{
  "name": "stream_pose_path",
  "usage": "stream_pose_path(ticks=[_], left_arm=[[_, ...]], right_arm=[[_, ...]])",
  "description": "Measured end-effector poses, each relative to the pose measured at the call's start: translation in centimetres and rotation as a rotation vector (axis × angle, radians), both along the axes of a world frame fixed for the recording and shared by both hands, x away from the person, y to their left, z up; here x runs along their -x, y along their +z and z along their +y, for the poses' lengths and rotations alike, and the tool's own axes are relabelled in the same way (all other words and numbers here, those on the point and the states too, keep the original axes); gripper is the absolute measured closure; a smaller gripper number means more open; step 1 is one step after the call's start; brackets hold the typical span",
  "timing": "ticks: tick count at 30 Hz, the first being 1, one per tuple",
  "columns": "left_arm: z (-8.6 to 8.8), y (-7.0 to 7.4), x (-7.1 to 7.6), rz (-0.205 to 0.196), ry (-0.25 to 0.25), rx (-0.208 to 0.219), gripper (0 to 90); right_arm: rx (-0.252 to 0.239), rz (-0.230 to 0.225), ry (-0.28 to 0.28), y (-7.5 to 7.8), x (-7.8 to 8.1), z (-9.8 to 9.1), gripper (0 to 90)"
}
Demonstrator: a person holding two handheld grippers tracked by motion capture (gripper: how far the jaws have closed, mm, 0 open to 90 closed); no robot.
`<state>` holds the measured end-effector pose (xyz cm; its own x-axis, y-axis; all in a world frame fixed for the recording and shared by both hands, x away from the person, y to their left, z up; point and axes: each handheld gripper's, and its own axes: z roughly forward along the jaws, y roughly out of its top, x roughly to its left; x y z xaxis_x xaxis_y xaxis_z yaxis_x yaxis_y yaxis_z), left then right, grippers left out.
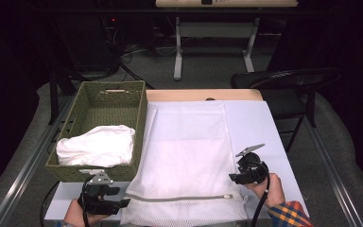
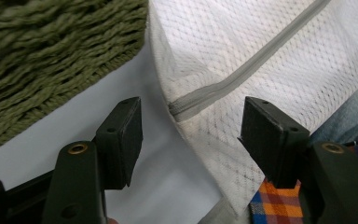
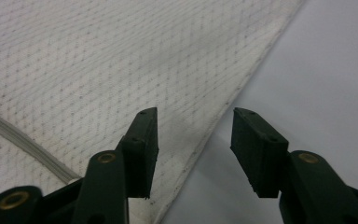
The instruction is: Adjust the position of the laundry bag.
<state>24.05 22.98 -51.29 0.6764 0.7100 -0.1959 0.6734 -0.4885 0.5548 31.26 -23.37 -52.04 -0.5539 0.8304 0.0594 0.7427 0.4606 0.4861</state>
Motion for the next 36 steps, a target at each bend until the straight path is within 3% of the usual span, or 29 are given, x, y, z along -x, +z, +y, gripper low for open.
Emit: stream_pose_path(ticks=[4,11,24,36], left_arm=[[-0.4,-0.3,-0.3,0.023,-0.006,-0.006,44.0],[-0.3,-0.4,-0.4,0.025,0.006,-0.007,53.8],[-0.5,-0.8,-0.8,0.052,0.007,0.003,61.9],[-0.8,-1.1,-1.1,0.068,0.016,-0.003,74.1]], right_arm=[[0.021,0.021,-0.004,-0.4,-0.4,0.4,52.0],[0.065,0.054,-0.034,-1.2,-0.9,0.7,56.1],[0.09,0.036,-0.038,-1.4,-0.7,0.9,64.7],[0.06,0.043,-0.029,-1.4,-0.7,0.9,78.6]])
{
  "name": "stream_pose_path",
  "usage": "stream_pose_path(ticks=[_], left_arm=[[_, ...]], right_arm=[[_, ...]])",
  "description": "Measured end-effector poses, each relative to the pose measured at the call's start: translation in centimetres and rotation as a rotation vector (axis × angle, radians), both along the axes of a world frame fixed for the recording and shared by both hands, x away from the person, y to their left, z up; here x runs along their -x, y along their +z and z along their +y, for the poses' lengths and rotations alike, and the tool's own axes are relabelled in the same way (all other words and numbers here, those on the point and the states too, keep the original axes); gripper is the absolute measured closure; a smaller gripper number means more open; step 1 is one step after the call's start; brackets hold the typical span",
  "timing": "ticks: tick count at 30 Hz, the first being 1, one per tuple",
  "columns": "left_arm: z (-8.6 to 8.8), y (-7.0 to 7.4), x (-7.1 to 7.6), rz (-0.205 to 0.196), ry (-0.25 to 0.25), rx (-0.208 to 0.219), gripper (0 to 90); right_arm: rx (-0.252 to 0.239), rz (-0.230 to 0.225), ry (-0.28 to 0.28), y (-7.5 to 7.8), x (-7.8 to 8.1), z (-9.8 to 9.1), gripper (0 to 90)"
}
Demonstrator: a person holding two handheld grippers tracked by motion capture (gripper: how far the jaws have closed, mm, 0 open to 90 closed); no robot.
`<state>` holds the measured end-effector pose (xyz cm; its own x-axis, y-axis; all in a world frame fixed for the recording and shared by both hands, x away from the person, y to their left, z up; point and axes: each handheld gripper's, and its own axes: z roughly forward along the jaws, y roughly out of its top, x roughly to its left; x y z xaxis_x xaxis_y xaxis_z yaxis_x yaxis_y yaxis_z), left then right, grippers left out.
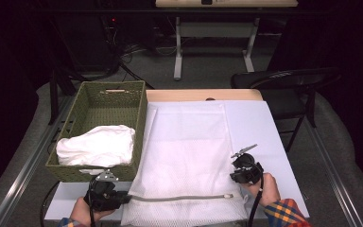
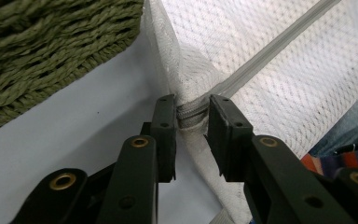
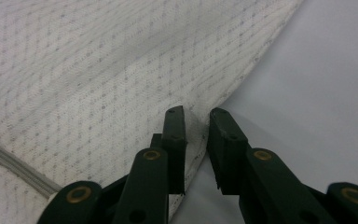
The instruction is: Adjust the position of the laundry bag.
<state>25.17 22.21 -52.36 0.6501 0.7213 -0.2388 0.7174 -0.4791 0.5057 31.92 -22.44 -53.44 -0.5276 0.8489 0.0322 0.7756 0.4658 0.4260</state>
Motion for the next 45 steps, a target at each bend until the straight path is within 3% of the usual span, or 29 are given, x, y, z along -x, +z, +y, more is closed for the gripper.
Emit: stream_pose_path(ticks=[7,36,40,42,45], left_arm=[[-0.2,-0.1,0.0,0.006,-0.011,-0.003,78.2],[-1.3,-0.3,-0.2,-0.017,-0.02,-0.03,79.6],[-1.4,-0.3,-0.3,-0.026,-0.011,-0.03,79.4],[-1.5,-0.2,-0.3,-0.044,0.017,-0.027,79.0],[-1.7,-0.4,-0.5,-0.036,0.027,-0.025,78.9]], right_arm=[[0.003,0.001,0.016,0.1,0.0,0.1,88.0],[0.028,-0.009,-0.036,1.0,0.5,-1.0,89.1],[0.028,-0.009,-0.04,1.0,0.5,-1.2,89.2],[0.032,-0.008,-0.047,1.0,0.4,-1.3,89.2],[0.034,-0.011,-0.059,1.1,0.4,-1.7,89.2]])
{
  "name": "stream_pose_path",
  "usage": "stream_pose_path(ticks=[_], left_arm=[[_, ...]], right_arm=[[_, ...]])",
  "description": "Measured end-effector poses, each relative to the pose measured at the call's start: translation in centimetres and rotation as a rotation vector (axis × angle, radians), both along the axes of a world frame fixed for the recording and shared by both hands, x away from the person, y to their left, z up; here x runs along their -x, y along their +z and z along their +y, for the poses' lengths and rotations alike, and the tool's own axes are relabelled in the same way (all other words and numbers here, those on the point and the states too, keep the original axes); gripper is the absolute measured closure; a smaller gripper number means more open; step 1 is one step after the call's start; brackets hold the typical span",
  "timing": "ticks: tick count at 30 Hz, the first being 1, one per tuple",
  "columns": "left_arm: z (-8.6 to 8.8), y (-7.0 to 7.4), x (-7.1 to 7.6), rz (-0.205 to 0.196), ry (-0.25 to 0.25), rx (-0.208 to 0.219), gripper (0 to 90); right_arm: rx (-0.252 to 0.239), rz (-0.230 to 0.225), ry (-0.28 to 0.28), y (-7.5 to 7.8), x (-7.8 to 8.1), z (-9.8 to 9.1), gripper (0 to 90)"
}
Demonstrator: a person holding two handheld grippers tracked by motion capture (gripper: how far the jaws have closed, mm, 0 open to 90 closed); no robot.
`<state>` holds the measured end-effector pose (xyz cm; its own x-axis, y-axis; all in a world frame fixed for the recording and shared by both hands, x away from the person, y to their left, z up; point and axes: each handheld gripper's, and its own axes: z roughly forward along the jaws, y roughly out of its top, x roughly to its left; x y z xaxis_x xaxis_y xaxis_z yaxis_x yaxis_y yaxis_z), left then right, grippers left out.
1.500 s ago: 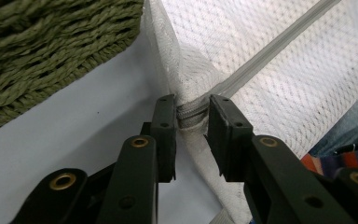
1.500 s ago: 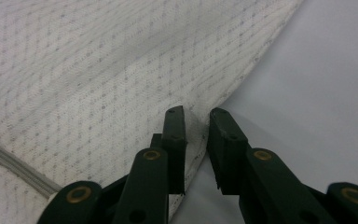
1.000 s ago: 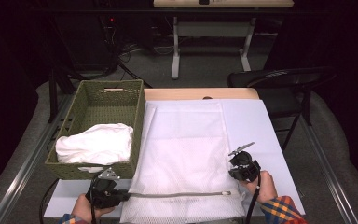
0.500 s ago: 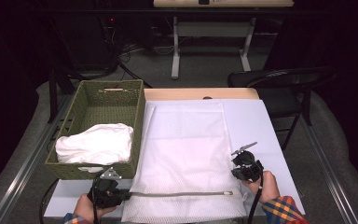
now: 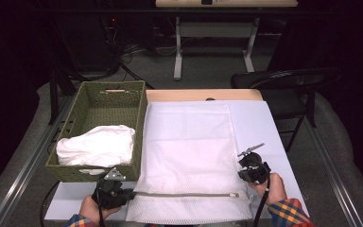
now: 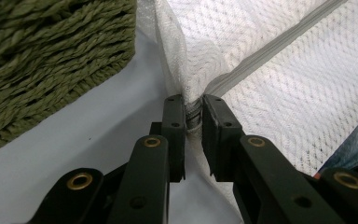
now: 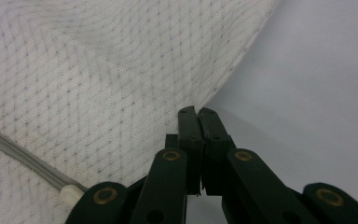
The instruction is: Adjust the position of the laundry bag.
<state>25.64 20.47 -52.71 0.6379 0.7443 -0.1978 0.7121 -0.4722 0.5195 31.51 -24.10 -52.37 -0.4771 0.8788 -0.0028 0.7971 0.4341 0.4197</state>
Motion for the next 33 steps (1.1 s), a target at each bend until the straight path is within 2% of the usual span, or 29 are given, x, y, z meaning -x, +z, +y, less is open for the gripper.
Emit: stream_pose_path(ticks=[6,9,12,14,19,21,23,24,25,26,29,31,33], left_arm=[[-0.9,-0.2,-0.2,-0.003,-0.007,-0.013,78.7],[-1.3,-0.1,-0.1,-0.022,-0.01,-0.03,78.7],[-1.5,-0.1,-0.2,-0.039,0.003,-0.027,78.7],[-1.7,-0.2,-0.3,-0.032,0.005,-0.028,78.6],[-1.9,-0.7,-0.3,0.05,-0.044,-0.031,76.9],[-2.0,-0.7,-0.3,0.052,-0.056,-0.036,76.3],[-2.0,-0.7,-0.3,0.055,-0.052,-0.035,70.1],[-2.0,-0.6,-0.3,0.053,-0.05,-0.036,70.1],[-1.9,-0.5,-0.2,0.044,-0.037,-0.027,61.9],[-1.9,-0.4,-0.2,0.037,-0.031,-0.016,61.5],[-1.9,-0.3,-0.2,0.027,-0.026,-0.009,61.5],[-2.0,-0.5,-0.3,0.035,-0.029,-0.012,62.7],[-2.0,-0.6,-0.4,0.04,-0.025,-0.015,65.5]], right_arm=[[0.003,0.003,-0.018,0.1,-0.1,-0.6,89.2],[0.005,-0.007,-0.023,0.2,-0.2,-0.9,89.2],[0.006,-0.009,-0.031,0.3,-0.2,-1.1,89.2],[0.01,-0.016,-0.033,0.3,-0.3,-1.2,89.2],[0.009,-0.011,-0.038,0.5,-0.4,-1.5,89.1],[0.007,-0.002,-0.039,0.5,-0.3,-1.7,89.1],[-0.002,0.011,-0.045,0.5,-0.2,-1.9,88.8],[-0.002,0.011,-0.045,0.5,-0.2,-1.9,88.8],[-0.006,0.011,-0.044,0.5,-0.2,-2.0,85.2],[-0.006,0.011,-0.044,0.5,-0.2,-2.0,85.2],[-0.04,0.017,-0.032,0.3,-0.5,-2.0,66.0],[-0.033,0.01,-0.04,0.1,-0.8,-1.8,61.1],[-0.02,0.004,-0.055,0.0,-1.3,-1.6,60.4]])
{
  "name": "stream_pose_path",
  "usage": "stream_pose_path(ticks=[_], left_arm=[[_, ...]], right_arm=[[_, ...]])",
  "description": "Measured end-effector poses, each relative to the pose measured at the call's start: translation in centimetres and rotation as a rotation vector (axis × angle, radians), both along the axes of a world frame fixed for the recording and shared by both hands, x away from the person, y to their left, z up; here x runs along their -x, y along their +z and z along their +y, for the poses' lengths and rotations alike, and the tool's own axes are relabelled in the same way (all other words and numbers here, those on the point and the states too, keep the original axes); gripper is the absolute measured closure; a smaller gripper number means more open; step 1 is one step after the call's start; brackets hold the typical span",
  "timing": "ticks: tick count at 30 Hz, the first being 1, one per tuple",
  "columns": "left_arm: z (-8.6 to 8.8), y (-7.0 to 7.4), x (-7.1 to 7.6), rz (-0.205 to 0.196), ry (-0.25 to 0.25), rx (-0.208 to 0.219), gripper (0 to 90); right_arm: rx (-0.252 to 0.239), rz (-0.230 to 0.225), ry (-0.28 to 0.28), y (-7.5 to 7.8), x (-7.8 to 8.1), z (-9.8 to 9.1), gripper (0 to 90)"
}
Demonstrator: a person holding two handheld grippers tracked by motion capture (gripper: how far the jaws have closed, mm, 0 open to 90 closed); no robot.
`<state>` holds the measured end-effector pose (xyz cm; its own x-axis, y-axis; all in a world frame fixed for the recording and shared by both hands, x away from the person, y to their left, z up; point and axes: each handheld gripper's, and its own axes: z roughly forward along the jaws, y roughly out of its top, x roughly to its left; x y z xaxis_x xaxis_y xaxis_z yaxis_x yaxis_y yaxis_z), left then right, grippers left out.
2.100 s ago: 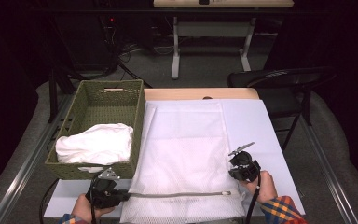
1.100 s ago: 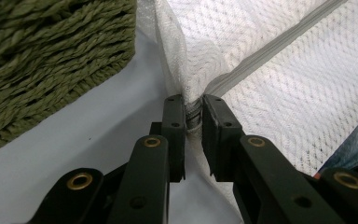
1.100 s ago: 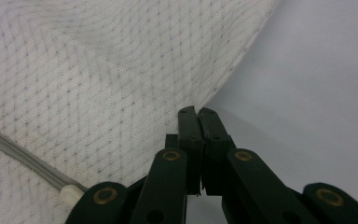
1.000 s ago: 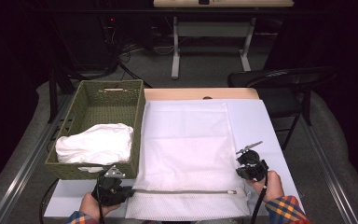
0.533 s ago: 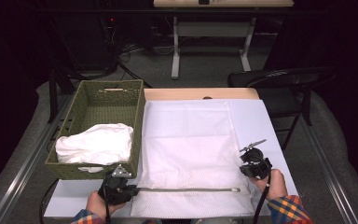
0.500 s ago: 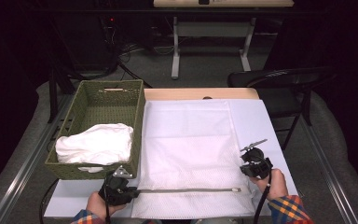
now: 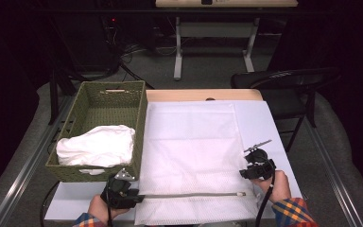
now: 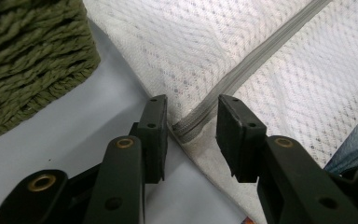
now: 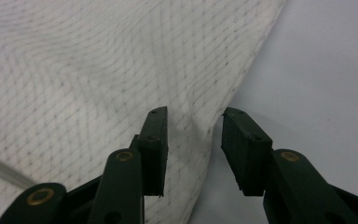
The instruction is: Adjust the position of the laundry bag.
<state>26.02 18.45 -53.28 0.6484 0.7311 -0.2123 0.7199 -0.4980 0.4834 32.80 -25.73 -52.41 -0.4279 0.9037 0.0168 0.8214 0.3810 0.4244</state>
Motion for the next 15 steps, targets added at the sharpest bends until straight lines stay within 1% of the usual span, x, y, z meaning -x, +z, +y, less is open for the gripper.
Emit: stream_pose_path(ticks=[3,4,5,7,8,9,10,11,12,13,15], left_arm=[[-0.09,-0.08,-0.01,-0.004,-0.003,0.001,71.6],[-0.16,-0.11,-0.01,-0.004,-0.006,0.002,71.6],[-0.28,-0.18,-0.03,-0.001,-0.01,-0.004,73.3],[-0.49,-0.27,-0.04,-0.001,-0.014,-0.005,74.6],[-0.56,-0.29,-0.04,-0.001,-0.019,-0.009,76.9],[-0.6,-0.3,-0.03,0.002,-0.029,-0.009,76.9],[-0.64,-0.33,-0.02,0.003,-0.033,-0.01,78.3],[-0.66,-0.37,-0.02,0.002,-0.035,-0.012,80.0],[-0.64,-0.38,-0.04,0.003,-0.036,-0.009,81.1],[-0.63,-0.39,-0.06,0.002,-0.035,-0.008,83.0],[-0.62,-0.33,-0.06,-0.001,-0.036,-0.007,84.1]], right_arm=[[0.004,-0.005,-0.027,-0.31,-0.57,-0.14,60.7],[0.004,-0.005,-0.027,-0.31,-0.57,-0.14,60.7],[-0.001,0.006,-0.03,-0.53,-0.81,-0.27,62.2],[-0.004,0.006,-0.026,-0.67,-0.9,-0.3,63.5],[-0.013,0.013,-0.018,-0.83,-0.99,-0.25,67.8],[-0.013,0.013,-0.018,-0.83,-0.99,-0.25,67.8],[-0.01,0.017,-0.02,-0.83,-1.01,-0.2,70.8],[-0.008,0.017,-0.018,-0.81,-1.04,-0.18,75.4],[-0.012,0.015,-0.017,-0.86,-1.05,-0.16,78.1],[-0.021,0.019,-0.017,-0.87,-1.04,-0.13,85.4],[-0.028,0.02,-0.014,-0.9,-1.03,-0.11,86.8]])
